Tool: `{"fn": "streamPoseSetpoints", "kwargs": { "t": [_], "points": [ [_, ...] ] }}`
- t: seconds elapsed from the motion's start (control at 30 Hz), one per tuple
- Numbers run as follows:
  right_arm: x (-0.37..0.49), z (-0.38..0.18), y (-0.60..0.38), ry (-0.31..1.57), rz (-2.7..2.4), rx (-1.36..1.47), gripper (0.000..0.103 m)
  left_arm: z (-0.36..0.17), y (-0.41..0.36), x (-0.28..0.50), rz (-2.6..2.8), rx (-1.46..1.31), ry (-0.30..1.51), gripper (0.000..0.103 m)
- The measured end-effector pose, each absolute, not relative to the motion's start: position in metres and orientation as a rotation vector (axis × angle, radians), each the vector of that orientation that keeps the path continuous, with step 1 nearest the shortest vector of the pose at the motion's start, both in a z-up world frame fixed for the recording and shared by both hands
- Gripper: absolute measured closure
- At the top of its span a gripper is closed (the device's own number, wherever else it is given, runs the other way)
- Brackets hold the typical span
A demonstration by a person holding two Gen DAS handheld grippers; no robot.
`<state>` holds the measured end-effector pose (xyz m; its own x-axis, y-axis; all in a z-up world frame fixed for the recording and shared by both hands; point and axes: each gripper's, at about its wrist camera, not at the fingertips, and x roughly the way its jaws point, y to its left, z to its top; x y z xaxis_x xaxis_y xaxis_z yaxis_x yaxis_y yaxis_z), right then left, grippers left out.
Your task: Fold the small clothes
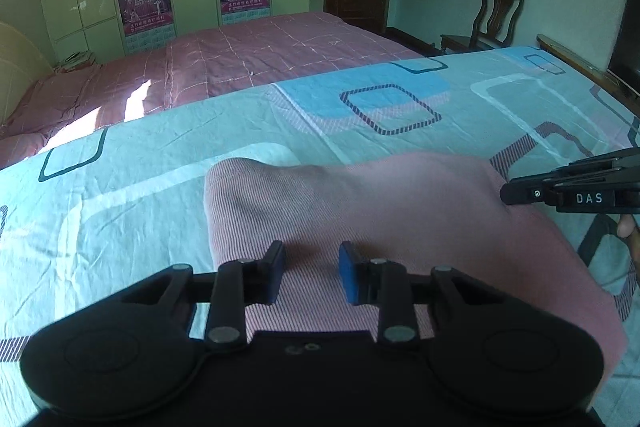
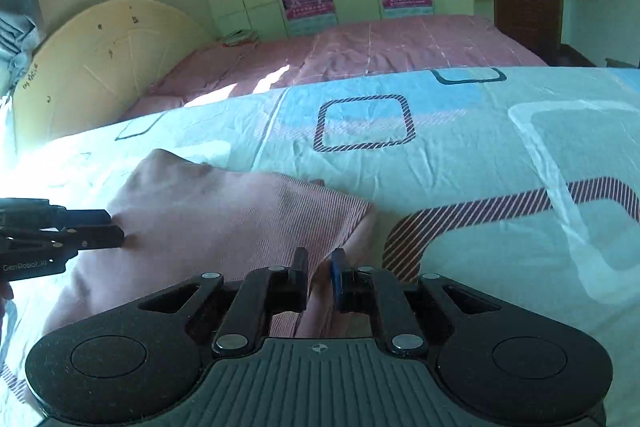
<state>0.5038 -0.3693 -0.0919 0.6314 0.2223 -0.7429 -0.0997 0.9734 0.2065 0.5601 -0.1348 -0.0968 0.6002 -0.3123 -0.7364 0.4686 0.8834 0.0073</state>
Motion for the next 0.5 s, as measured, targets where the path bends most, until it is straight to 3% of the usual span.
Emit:
{"fn": "streamPoseSetpoints", "kwargs": {
  "t": [0.23,0.5],
  "points": [
    [0.514,-0.111,-0.386,0.922,0.17,0.132,0.092,-0.112,-0.132,0.57,-0.435,0.178,0.863,0.073],
    [0.441,-0.07,-0.364,0.837,0.291,0.104,0.092,-0.095,-0.122,0.497,-0.483,0.214,0.779,0.074]
  ]
}}
